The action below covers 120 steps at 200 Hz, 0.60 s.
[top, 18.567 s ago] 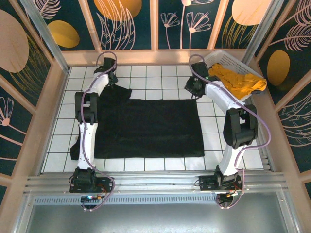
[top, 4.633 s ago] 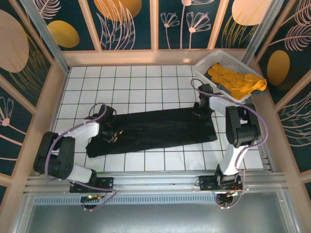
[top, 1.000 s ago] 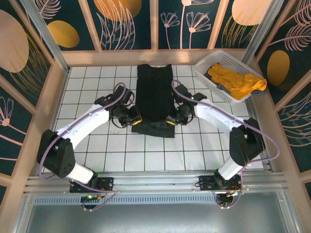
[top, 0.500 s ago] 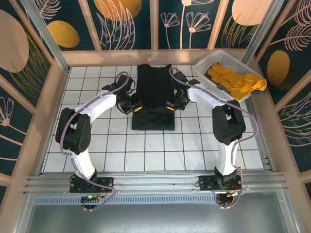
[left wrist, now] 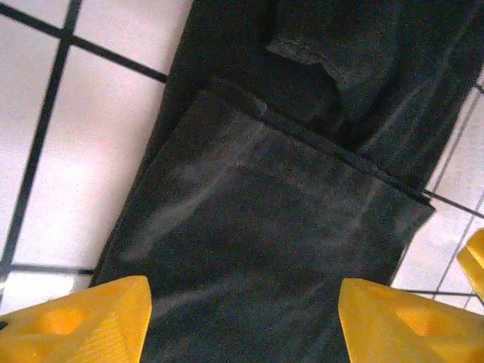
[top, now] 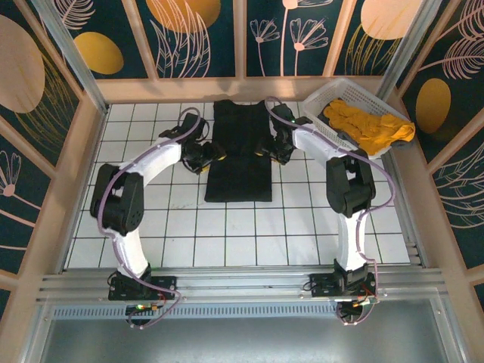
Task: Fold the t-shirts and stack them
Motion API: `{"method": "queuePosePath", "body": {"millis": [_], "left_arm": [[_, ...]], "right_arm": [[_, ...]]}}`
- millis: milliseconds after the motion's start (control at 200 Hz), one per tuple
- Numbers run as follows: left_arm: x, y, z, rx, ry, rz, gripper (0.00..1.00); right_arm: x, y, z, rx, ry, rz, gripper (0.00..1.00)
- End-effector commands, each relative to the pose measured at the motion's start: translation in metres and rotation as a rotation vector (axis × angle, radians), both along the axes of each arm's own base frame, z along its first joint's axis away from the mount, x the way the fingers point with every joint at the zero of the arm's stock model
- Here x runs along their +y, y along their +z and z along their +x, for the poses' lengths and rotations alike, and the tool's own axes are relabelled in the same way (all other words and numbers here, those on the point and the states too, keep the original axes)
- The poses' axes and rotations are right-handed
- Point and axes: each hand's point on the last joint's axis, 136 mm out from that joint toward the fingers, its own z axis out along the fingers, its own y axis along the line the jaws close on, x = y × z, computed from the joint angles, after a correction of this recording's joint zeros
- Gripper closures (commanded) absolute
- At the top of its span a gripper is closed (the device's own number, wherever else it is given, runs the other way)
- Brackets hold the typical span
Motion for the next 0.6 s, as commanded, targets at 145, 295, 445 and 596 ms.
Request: {"method": "queuePosePath", "body": {"millis": [145, 295, 445, 596], "left_arm": [[0.020, -0.016, -0.087, 0.118, 0.066, -0.105, 0.39], [0.018, -0.034, -0.098, 0.156, 0.118, -0.161, 0.40], [0.013, -0.048, -0.089, 0.176, 0.128, -0.173, 0.42], [0.012, -0.064, -0.087, 0.205, 0.106, -0.142, 0.50]], "right_arm": [[-0.013, 0.006, -0.082, 0.022, -0.025, 0.062, 0.37], [-0.002, -0.008, -0.115, 0.082, -0.011, 0.121, 0.37], [0.003, -0.032, -0.131, 0.166, -0.006, 0.115, 0.39], [0.003, -0.050, -0.137, 0.200, -0.013, 0.100, 0.41]]}}
